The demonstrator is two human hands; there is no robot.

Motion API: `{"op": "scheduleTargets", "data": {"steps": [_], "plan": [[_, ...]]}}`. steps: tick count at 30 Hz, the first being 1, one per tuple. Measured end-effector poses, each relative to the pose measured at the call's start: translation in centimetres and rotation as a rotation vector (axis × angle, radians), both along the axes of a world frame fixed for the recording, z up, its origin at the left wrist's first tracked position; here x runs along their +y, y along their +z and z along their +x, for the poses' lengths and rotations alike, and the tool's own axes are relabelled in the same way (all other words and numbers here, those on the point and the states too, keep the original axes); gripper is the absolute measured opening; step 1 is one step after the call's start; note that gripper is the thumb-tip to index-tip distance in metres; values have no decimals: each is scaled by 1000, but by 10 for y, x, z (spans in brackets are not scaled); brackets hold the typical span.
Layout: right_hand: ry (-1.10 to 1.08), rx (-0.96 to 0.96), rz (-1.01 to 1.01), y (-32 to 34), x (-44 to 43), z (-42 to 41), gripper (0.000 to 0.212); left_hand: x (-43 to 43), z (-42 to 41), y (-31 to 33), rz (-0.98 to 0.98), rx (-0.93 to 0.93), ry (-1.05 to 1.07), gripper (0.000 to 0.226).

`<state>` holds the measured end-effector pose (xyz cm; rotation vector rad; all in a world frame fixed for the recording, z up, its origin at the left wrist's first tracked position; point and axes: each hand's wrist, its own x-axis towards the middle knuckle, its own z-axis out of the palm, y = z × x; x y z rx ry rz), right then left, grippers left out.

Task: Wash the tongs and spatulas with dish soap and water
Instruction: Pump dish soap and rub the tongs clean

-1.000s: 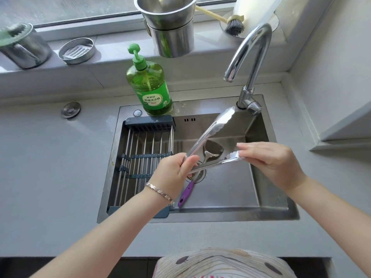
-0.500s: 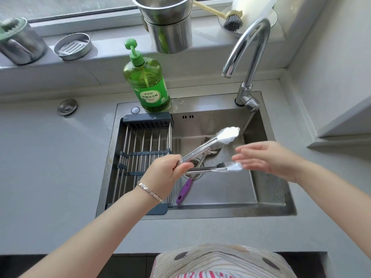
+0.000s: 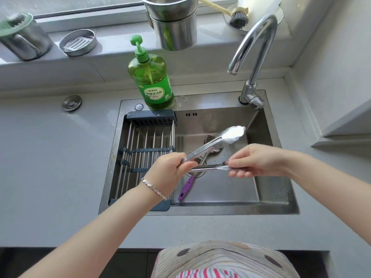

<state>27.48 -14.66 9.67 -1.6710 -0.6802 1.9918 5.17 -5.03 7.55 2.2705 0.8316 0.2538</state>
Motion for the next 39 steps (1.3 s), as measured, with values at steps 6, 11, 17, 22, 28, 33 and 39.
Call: {"op": "scheduleTargets", "data": {"steps": [6,11,17,22,28,33,39], "plan": [[109,-267,2,-3,4,-9,27,-2,7,5,3,15,-40,41],[-37,-125,85,-6,13,-8,12,10,5,4,-86,11,79,33],[-31,-81,18,-14,27,-7,11,21,7,3,-177,10,159,30],[-5,-267,71,-27,64,-20,25,56,5,2,-200,69,278,32],[39,-662,212,-24,157,-10,13,115,-6,6,-145,305,411,25],[-353,-245,259,29,267,-30,44,156,-4,18,-111,441,386,32],[-397,88,96,60,341,-49,39,184,0,19,-49,416,431,33]]}}
